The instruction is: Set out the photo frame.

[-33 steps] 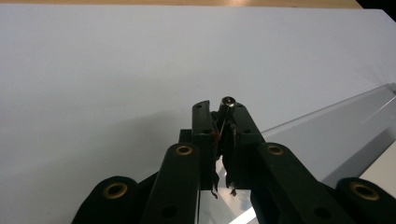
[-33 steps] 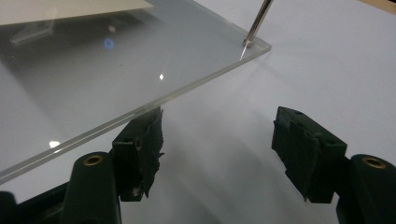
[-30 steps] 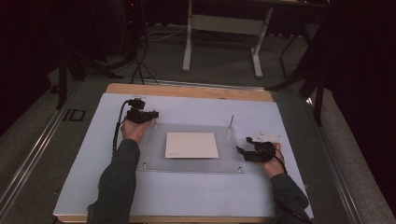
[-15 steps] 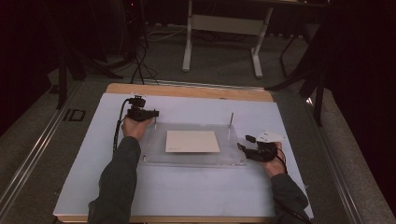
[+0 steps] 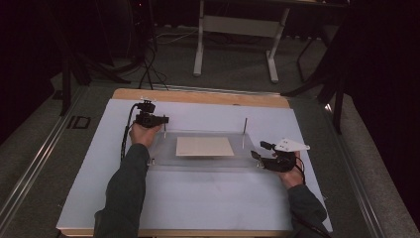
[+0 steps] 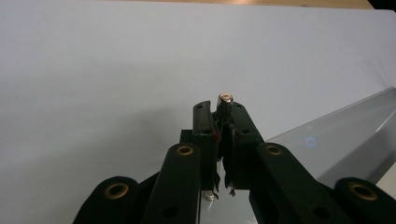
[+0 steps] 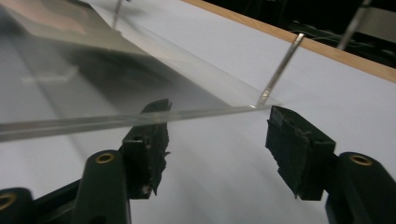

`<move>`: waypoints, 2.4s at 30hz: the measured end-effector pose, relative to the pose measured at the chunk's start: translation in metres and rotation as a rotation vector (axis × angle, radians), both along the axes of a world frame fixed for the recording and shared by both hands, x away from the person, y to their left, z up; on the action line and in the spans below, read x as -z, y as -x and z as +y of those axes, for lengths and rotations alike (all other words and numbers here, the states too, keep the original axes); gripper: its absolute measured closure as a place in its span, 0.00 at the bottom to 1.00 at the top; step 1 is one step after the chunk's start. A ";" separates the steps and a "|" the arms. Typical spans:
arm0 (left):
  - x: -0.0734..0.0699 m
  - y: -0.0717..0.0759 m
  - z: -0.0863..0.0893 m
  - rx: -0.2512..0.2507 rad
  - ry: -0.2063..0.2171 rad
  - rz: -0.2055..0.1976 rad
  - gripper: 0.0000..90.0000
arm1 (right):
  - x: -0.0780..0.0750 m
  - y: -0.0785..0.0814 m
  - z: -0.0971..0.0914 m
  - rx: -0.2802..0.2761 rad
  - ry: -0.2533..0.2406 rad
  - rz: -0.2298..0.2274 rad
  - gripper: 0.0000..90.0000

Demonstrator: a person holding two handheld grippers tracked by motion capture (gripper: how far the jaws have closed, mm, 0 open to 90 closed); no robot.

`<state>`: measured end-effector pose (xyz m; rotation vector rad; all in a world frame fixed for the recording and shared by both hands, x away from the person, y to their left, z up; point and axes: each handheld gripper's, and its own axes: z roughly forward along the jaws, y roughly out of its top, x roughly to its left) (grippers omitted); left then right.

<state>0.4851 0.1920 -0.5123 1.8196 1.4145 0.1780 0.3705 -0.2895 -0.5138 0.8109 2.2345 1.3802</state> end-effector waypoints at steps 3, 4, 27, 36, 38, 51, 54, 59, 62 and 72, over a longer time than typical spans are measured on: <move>0.000 0.000 0.000 0.002 -0.001 0.001 0.94 | -0.001 0.001 0.003 -0.018 -0.003 -0.008 0.41; 0.000 0.000 0.000 0.003 -0.003 0.002 0.94 | -0.005 0.002 0.008 -0.034 0.002 -0.019 0.40; -0.003 0.003 0.002 0.025 -0.019 -0.030 0.92 | -0.011 0.005 0.019 -0.061 0.005 -0.053 0.37; -0.002 0.000 0.000 0.008 -0.017 -0.026 0.93 | -0.017 0.008 0.023 -0.072 0.009 -0.079 0.34; -0.003 0.000 0.000 0.007 -0.021 -0.023 0.93 | -0.017 0.009 0.024 -0.089 -0.002 -0.086 0.35; -0.007 0.005 0.000 0.043 -0.019 -0.083 0.76 | -0.022 0.010 0.026 -0.088 -0.005 -0.068 0.40; -0.011 0.008 0.000 0.055 -0.032 -0.113 0.72 | -0.023 0.010 0.026 -0.085 -0.003 -0.067 0.40; -0.016 0.014 0.003 0.059 -0.044 -0.158 0.69 | -0.023 0.011 0.027 -0.080 -0.003 -0.064 0.40; -0.020 0.019 0.007 0.065 -0.051 -0.185 0.69 | -0.024 0.011 0.027 -0.078 0.002 -0.062 0.40; -0.030 0.034 0.015 0.090 -0.070 -0.240 0.70 | -0.026 0.014 0.029 -0.057 0.006 -0.062 0.41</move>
